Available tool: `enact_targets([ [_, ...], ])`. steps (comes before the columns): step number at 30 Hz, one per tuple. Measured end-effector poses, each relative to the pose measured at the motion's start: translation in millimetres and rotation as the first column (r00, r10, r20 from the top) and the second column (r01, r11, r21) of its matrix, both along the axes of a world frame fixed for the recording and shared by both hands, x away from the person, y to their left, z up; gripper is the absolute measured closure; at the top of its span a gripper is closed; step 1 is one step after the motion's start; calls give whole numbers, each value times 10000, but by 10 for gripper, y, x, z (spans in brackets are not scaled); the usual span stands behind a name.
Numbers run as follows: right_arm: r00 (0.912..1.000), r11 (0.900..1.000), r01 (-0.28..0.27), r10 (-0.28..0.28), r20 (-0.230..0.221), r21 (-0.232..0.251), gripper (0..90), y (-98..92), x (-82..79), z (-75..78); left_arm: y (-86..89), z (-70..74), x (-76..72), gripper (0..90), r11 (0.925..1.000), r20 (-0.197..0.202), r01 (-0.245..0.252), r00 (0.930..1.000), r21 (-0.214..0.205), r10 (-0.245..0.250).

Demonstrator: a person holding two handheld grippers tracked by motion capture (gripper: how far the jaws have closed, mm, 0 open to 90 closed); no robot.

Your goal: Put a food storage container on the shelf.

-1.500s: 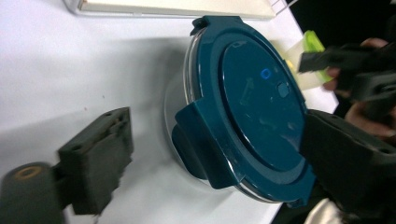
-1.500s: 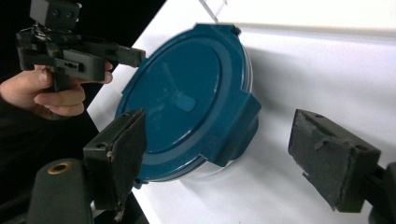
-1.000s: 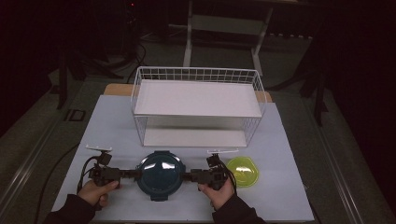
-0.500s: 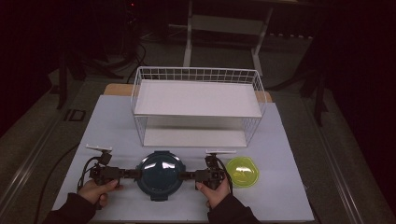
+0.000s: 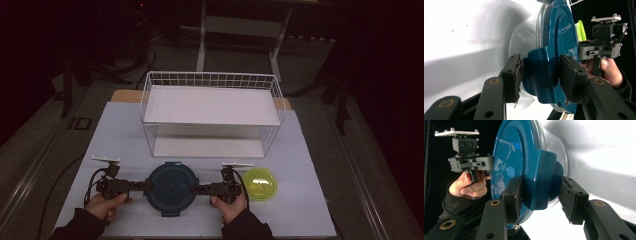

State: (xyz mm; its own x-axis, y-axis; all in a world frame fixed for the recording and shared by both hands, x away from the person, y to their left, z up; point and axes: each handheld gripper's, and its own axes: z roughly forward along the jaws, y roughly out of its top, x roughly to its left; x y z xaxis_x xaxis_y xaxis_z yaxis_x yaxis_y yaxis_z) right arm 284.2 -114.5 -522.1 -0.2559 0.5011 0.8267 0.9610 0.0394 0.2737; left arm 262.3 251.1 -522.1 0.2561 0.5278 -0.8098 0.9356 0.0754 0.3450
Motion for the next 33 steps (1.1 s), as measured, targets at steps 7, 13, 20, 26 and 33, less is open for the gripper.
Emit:
enact_targets([
  [7, 9998, 10000, -68, 68, 186, -36, 558, -16, -36, 37, -34, 99, -67, 556, 9996, 164, -156, 9997, 229, 153],
  [13, 9982, 9999, -107, 105, 597, 44, 561, -70, -26, 112, -86, 229, -71, 561, 9995, 459, 30, 9989, 318, -45],
  [20, 9932, 9998, -199, 195, 1150, 23, 561, -138, -5, 301, -158, 409, -71, 562, 9998, 901, -54, 9959, 199, 35],
  [26, 9852, 9997, -260, 255, 1698, 10, 561, -192, 17, 523, -204, 600, -62, 563, 9999, 1183, -63, 9930, 80, 53],
  [33, 9782, 9998, -131, 100, 2073, 133, 562, -275, 44, 776, -279, 845, -20, 565, 10000, 1624, 3, 9867, -23, 1],
])
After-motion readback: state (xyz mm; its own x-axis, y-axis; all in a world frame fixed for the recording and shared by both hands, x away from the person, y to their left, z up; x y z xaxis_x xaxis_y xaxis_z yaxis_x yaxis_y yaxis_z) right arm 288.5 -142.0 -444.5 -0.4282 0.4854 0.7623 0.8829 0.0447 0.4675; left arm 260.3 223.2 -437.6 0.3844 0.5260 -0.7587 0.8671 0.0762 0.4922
